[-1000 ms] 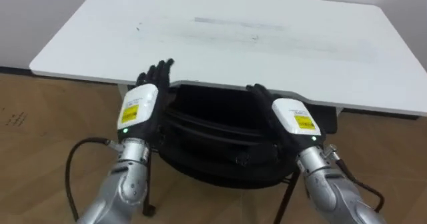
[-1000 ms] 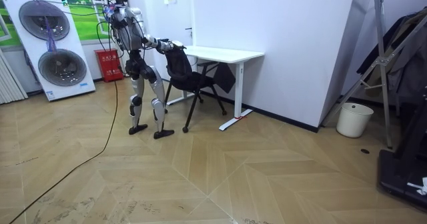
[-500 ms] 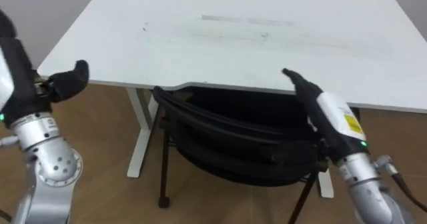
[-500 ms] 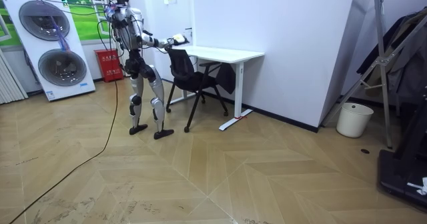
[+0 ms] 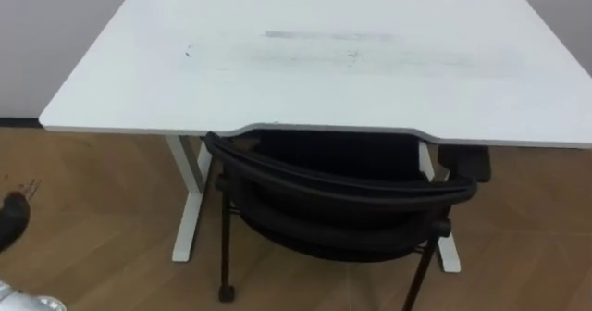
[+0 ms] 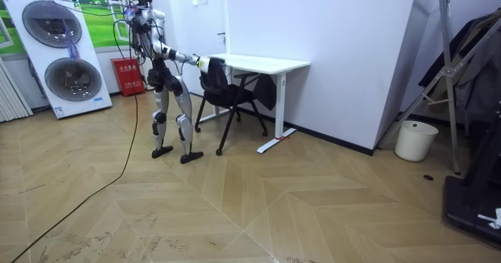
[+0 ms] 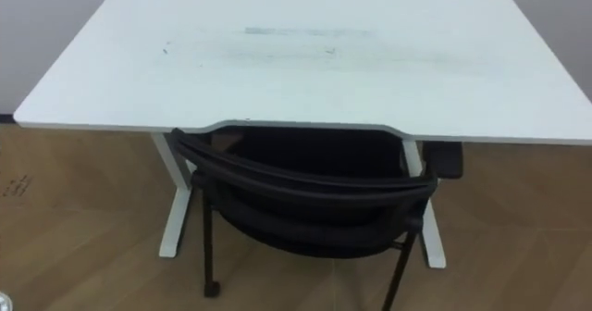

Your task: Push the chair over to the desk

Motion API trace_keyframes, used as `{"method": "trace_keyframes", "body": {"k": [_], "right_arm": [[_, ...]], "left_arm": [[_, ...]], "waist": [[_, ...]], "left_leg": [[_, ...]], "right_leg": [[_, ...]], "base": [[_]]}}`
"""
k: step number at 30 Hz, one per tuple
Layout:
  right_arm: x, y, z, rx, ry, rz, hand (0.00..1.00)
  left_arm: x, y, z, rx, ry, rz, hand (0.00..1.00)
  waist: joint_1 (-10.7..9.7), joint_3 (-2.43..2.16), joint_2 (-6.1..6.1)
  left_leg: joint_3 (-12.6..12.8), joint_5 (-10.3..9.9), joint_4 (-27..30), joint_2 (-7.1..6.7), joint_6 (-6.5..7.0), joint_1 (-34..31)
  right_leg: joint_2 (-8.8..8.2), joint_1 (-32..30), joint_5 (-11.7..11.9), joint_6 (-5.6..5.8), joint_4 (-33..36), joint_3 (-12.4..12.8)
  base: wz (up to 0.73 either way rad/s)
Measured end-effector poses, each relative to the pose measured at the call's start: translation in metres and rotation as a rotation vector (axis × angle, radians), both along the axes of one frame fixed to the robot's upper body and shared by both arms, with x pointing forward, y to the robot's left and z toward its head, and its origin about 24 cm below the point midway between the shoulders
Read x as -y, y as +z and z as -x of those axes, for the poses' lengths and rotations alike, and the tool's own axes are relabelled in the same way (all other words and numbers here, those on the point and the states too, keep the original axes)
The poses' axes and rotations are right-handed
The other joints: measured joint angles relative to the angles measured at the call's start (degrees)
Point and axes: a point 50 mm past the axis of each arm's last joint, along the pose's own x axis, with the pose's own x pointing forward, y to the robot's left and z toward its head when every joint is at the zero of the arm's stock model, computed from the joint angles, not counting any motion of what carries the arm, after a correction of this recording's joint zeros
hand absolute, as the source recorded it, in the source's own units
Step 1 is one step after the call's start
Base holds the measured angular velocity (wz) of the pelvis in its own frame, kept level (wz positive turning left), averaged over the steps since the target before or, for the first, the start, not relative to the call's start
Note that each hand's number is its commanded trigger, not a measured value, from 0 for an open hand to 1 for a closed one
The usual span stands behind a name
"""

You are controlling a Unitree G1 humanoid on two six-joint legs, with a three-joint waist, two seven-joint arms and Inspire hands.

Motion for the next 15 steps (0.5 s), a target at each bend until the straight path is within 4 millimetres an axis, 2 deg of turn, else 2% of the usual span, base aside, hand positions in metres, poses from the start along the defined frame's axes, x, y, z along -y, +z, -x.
{"method": "trace_keyframes", "body": {"k": [2,3,5,6,8,9,11,13,15], "right_arm": [[-0.006,-0.03,0.021,-0.11,-0.05,-0.106,0.0],[-0.008,-0.036,0.025,-0.136,-0.046,-0.129,0.0],[-0.019,-0.063,0.045,-0.257,-0.002,-0.242,0.0],[-0.022,-0.07,0.051,-0.292,0.01,-0.273,0.0],[-0.038,-0.095,0.077,-0.443,0.08,-0.407,0.0],[-0.042,-0.1,0.084,-0.489,0.104,-0.44,0.0],[-0.062,-0.12,0.106,-0.651,0.181,-0.603,0.0],[-0.074,-0.128,0.122,-0.741,0.218,-0.713,0.0],[-0.081,-0.132,0.127,-0.781,0.253,-0.79,0.0]], "left_arm": [[0.005,-0.027,0.019,-0.097,0.026,0.123,0.0],[0.006,-0.034,0.025,-0.128,0.03,0.149,0.0],[0.008,-0.057,0.047,-0.259,0.025,0.231,0.0],[0.008,-0.063,0.055,-0.297,0.02,0.254,0.0],[0.019,-0.088,0.084,-0.461,-0.032,0.369,0.0],[0.022,-0.094,0.092,-0.504,-0.049,0.402,0.0],[0.033,-0.11,0.119,-0.654,-0.089,0.532,0.0],[0.038,-0.118,0.132,-0.724,-0.095,0.61,0.0],[0.042,-0.123,0.142,-0.777,-0.111,0.674,0.0]], "waist": [[-0.1,-0.24,0.37],[-0.3,-0.25,0.39],[-1.0,-0.33,0.25],[-1.0,-0.43,0.15],[-1.1,-0.43,0.06],[-1.1,-0.45,0.06],[-1.8,-0.4,-0.09],[-2.0,-0.38,-0.25],[-1.9,-0.36,-0.27]], "left_leg": [[0.2,-0.4,-0.1,0.02,0.02,0.3],[0.2,-0.5,-0.1,0.03,0.03,0.3],[0.0,-0.7,-0.2,0.06,0.11,0.3],[0.0,-0.8,-0.2,0.06,0.12,0.4],[0.4,-1.3,-0.3,0.05,0.29,1.1],[0.4,-1.4,-0.2,0.05,0.37,1.3],[0.4,-1.9,0.1,0.02,0.55,1.6],[0.4,-2.1,0.0,-0.03,0.64,1.9],[0.3,-2.3,0.0,-0.04,0.69,2.1]], "right_leg": [[0.11,0.0,-0.2,-0.25,0.4,0.5],[0.11,0.0,-0.2,-0.24,0.4,0.5],[0.12,0.3,-0.3,-0.17,-0.1,0.1],[0.12,0.4,-0.4,-0.07,-0.1,0.1],[0.15,1.0,-0.6,0.21,-0.2,0.8],[0.13,1.3,-0.7,0.31,-0.3,0.8],[0.07,1.8,-1.0,0.59,-0.3,0.5],[0.03,2.1,-1.2,0.69,-0.3,0.3],[0.03,2.3,-1.3,0.73,-0.4,0.3]], "base": [[-0.05],[0.0],[0.04],[0.0],[-0.05],[0.0],[0.0],[0.0],[0.0]]}}
